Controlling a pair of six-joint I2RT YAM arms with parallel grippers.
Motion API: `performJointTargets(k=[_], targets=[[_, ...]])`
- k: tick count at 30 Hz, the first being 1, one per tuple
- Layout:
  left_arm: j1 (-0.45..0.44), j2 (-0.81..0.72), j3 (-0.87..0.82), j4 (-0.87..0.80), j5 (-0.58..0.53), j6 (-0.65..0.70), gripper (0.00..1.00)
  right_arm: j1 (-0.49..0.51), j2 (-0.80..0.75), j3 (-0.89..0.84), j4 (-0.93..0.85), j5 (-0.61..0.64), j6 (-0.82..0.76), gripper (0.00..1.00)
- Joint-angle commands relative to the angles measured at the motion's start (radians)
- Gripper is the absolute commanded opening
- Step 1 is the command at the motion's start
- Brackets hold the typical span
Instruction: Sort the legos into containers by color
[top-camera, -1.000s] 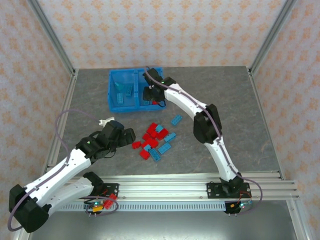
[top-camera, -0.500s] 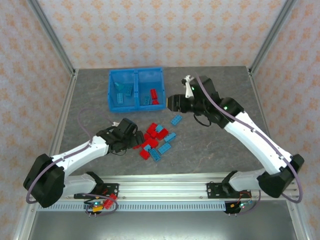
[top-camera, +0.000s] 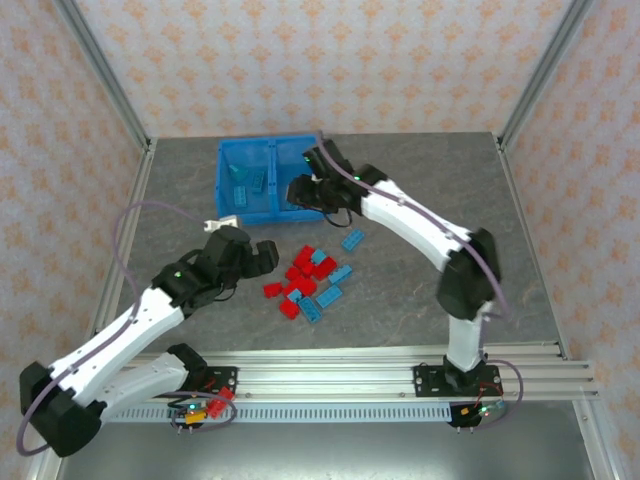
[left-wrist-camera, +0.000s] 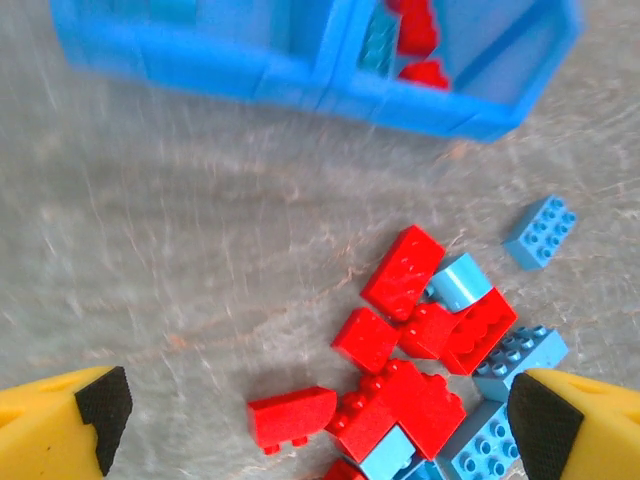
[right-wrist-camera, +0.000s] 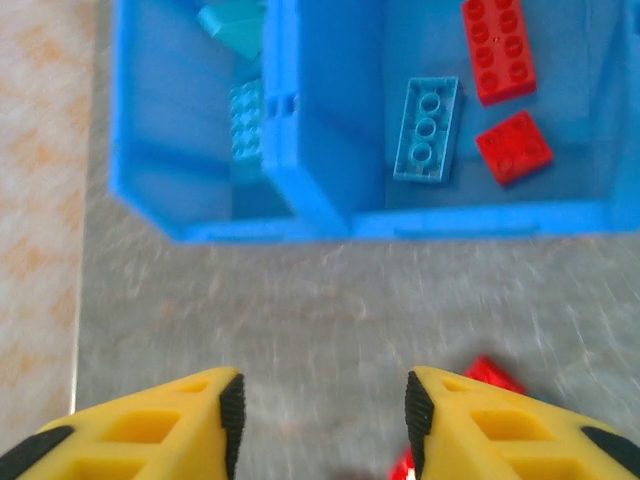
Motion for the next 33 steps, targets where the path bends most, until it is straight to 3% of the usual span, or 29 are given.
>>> performJointTargets(k=[1, 8, 20, 33], targets=[[-0.004, -0.081, 0.037, -0.192, -0.115, 0.204, 1.00, -0.021, 0.178, 0.171, -0.073, 0.080, 0.068, 0.45], [-0.002, -0.267, -0.007, -0.230, -0.170, 0.245, 1.00, -0.040, 0.505, 0.576, -0.228, 0.160, 0.027, 0.38], [-0.002, -0.296, -0.056, -0.230, -0.189, 0.242, 1.00, -0.056, 0.643, 0.681, -0.207, 0.145, 0.032, 0.30], [-0.002, -0.305, -0.069, -0.211, -0.205, 0.250, 1.00, -0.061, 0.710, 0.723, -0.252, 0.170, 0.019, 0.29]])
